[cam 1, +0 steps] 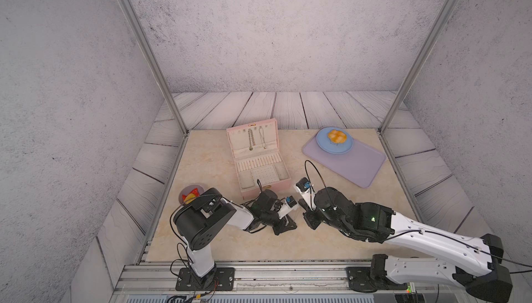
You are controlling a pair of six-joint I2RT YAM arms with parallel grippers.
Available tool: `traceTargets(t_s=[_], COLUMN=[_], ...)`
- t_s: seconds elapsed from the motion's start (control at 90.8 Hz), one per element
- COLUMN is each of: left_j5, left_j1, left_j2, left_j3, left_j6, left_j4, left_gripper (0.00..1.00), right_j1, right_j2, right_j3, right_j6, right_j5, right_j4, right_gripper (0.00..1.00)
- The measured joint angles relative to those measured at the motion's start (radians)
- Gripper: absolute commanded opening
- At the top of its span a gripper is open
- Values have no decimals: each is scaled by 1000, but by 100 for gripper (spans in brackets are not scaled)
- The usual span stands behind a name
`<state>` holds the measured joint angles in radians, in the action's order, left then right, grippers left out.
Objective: Put jewelry chain into jewelry box
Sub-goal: Pick up the necklace from the center of the board.
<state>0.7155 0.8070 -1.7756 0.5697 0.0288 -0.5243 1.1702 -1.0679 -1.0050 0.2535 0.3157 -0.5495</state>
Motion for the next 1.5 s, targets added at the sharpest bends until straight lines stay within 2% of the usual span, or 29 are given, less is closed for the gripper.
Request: traceTargets(t_s=[0.264,0.363,0.517,0.639,0.749,0.881,0.98,1.002,1.079,1.178,1.288,1.497], left_j5=[-3,-2,21,43,51,43,31,29,23,12,5,0], left_j1=[0,0,0,0,0,0,0,0,0,0,0,0], left_j2=[35,116,309,458,519,510,499,496,473,426,380,367], left_j3=[-6,-24,-47,-31,63,266,375,389,424,449,475,528], left_j6=[5,25,71,108,142,144,145,145,145,148,146,135], left_j4=[40,87,166,272,423,640,739,753,803,859,904,936], left_gripper=[7,6,3,3,3,3,3,3,2,2,2,2], right_j1=[-28,-121,-309,-381,-394,-397,-397,-397,-397,-397,-397,-397], right_j2=[8,23,54,50,41,14,-5,-9,-14,-4,61,296], right_j3=[1,34,173,271,354,459,545,564,607,634,663,710], right_j6=[5,22,76,118,160,210,239,244,253,257,239,196], right_j5=[56,34,-61,-143,-221,-315,-384,-398,-435,-453,-458,-500], right_j4=[-15,17,74,119,200,326,452,481,555,620,656,679], right_gripper=[0,0,0,0,0,0,0,4,26,44,51,51])
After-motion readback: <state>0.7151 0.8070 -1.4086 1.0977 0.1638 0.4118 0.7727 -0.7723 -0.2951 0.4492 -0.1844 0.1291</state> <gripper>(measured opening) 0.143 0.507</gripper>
